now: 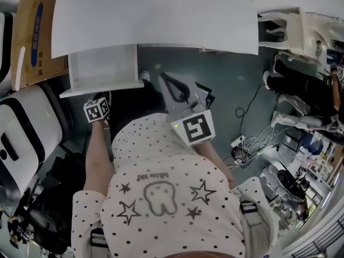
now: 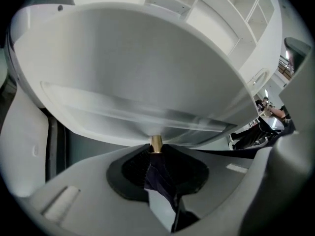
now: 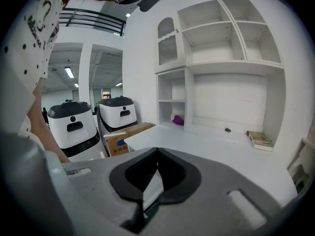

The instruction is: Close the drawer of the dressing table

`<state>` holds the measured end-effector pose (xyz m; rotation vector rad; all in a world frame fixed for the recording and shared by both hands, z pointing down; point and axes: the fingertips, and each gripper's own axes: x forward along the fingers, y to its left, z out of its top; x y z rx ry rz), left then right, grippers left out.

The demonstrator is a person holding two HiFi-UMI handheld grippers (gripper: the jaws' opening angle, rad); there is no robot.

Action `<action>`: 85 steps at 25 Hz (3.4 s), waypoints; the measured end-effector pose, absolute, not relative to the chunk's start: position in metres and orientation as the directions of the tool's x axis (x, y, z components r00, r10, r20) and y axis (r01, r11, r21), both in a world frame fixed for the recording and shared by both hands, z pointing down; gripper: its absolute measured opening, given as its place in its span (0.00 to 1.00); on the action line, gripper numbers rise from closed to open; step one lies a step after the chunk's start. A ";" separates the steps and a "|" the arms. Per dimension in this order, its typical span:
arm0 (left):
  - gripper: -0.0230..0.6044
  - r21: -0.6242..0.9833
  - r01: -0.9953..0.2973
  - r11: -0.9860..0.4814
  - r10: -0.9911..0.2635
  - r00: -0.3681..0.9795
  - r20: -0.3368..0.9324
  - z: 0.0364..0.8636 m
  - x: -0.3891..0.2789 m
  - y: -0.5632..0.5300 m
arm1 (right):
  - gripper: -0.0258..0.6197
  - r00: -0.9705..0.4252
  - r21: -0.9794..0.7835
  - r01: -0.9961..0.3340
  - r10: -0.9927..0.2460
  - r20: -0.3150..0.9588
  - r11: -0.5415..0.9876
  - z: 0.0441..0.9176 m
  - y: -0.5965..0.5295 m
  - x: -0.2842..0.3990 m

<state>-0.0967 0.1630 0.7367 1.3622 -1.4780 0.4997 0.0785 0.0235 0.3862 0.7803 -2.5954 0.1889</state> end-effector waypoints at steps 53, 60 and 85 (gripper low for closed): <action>0.16 0.371 -0.908 0.193 -0.445 0.256 0.858 0.741 -0.107 0.112 | 0.04 -0.774 0.040 -0.468 -0.430 0.465 0.883 0.389 0.007 0.039; 0.16 0.382 -0.909 0.170 -0.447 0.274 0.851 0.738 -0.108 0.099 | 0.04 -0.765 0.042 -0.479 -0.440 0.470 0.877 0.388 -0.001 0.039; 0.15 0.325 -0.929 0.177 -0.427 0.225 0.876 0.737 -0.111 0.085 | 0.04 -0.740 0.049 -0.517 -0.475 0.476 0.854 0.381 -0.019 0.035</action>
